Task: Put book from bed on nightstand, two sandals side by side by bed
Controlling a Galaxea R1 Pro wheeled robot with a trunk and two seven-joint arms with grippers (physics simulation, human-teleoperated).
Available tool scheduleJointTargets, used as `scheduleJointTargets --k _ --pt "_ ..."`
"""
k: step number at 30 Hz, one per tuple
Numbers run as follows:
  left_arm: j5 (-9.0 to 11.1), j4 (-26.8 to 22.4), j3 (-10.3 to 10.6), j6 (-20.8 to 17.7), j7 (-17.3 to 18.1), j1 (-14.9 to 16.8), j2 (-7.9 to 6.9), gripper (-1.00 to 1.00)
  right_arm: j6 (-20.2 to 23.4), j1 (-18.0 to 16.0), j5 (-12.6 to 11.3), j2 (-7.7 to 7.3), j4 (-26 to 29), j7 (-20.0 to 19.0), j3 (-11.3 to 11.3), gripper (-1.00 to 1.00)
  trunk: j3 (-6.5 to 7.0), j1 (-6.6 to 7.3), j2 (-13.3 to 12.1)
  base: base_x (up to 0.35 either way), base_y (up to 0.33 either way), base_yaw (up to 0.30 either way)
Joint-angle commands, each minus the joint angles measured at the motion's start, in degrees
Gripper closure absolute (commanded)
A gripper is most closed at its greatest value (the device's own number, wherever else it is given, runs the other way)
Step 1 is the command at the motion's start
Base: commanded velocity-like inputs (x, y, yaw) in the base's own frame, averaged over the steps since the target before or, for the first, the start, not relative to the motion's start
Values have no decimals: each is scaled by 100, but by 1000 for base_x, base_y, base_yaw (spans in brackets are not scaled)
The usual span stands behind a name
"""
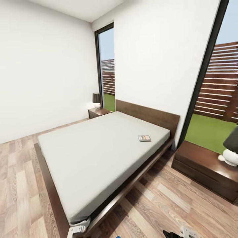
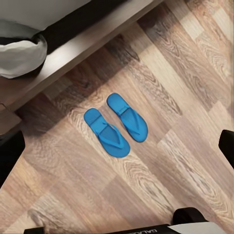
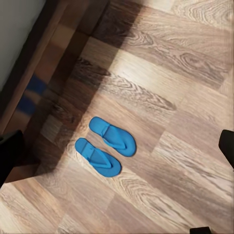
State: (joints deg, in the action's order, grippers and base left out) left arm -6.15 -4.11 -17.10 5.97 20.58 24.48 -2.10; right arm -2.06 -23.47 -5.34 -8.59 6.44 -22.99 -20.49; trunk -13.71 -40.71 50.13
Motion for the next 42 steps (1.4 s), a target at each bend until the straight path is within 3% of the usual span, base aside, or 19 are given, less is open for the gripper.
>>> scheduleJointTargets --k 1,31,42 --pt "-59 6 -48 26 17 4 -1 -100 -14 -7 -55 -2 -11 -21 18 -100 -8 -1 6 0 -7 -197" --pt "-62 6 -47 27 17 4 2 -100 -14 -3 -55 -2 -11 -21 18 -100 -8 -1 6 0 -8 -201" --pt "-54 6 -48 27 17 4 74 -100 -14 -7 -55 -2 -11 -21 18 -100 -8 -1 6 0 -59 -206"
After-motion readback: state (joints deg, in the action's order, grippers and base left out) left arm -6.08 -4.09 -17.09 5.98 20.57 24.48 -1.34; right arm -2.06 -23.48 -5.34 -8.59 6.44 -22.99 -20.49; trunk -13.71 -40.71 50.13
